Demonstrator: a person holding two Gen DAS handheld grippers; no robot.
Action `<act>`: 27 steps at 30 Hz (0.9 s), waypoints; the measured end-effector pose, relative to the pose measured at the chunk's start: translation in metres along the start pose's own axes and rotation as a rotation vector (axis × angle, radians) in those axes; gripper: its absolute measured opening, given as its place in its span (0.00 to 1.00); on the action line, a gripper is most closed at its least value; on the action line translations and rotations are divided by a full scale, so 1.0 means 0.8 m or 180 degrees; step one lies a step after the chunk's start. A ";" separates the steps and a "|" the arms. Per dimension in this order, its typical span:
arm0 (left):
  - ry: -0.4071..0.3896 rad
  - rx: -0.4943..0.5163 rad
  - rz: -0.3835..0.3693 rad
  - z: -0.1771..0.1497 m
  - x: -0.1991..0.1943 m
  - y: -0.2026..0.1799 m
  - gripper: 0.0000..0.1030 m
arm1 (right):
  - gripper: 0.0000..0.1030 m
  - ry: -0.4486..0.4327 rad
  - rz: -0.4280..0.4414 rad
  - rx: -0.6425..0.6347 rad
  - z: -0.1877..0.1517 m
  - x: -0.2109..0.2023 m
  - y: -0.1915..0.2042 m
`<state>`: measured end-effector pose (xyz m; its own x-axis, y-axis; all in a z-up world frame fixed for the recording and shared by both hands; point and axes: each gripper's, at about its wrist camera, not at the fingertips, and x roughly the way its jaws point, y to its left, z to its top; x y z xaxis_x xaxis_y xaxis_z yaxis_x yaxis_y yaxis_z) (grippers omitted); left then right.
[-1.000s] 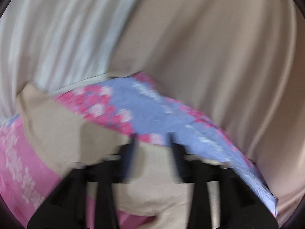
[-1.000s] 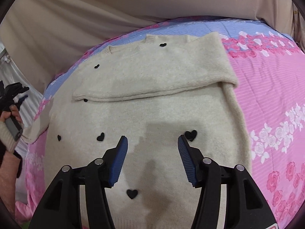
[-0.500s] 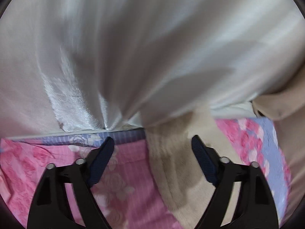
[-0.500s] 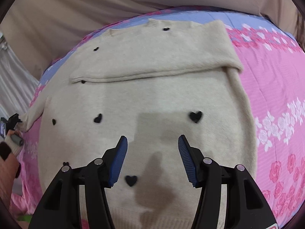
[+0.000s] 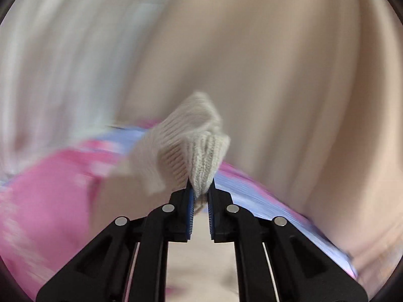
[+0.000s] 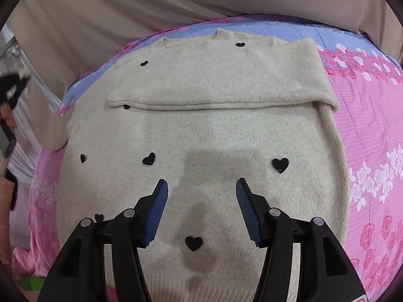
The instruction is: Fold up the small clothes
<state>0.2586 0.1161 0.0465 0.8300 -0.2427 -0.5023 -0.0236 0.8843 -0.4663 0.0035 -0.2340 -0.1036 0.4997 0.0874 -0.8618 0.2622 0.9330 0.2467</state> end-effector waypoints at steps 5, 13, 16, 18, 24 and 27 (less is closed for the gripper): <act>0.0754 0.0439 -0.0684 -0.120 0.035 -0.173 0.25 | 0.53 -0.0139 -0.0054 0.0260 -0.008 -0.015 -0.036; 0.1528 0.0915 -0.0288 -0.295 0.027 -0.169 0.76 | 0.57 -0.0303 -0.0155 0.0331 0.005 -0.035 -0.086; 0.1499 0.0728 -0.0074 -0.288 0.014 -0.115 0.76 | 0.59 -0.0335 0.0052 0.0310 0.051 -0.017 -0.084; 0.1448 0.0488 0.0064 -0.274 0.006 -0.077 0.76 | 0.60 -0.0305 0.0228 0.0267 0.090 0.011 -0.072; 0.1244 -0.0293 0.0353 -0.233 -0.025 0.019 0.76 | 0.61 0.0060 0.0508 0.0365 0.168 0.118 -0.028; 0.1144 -0.0583 0.0370 -0.219 -0.034 0.051 0.78 | 0.53 0.0207 0.0761 0.0634 0.171 0.154 -0.013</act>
<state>0.1372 0.0889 -0.0868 0.5694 -0.2978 -0.7662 -0.2314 0.8363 -0.4970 0.1749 -0.2807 -0.1516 0.5145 0.3240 -0.7939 0.3034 0.7972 0.5220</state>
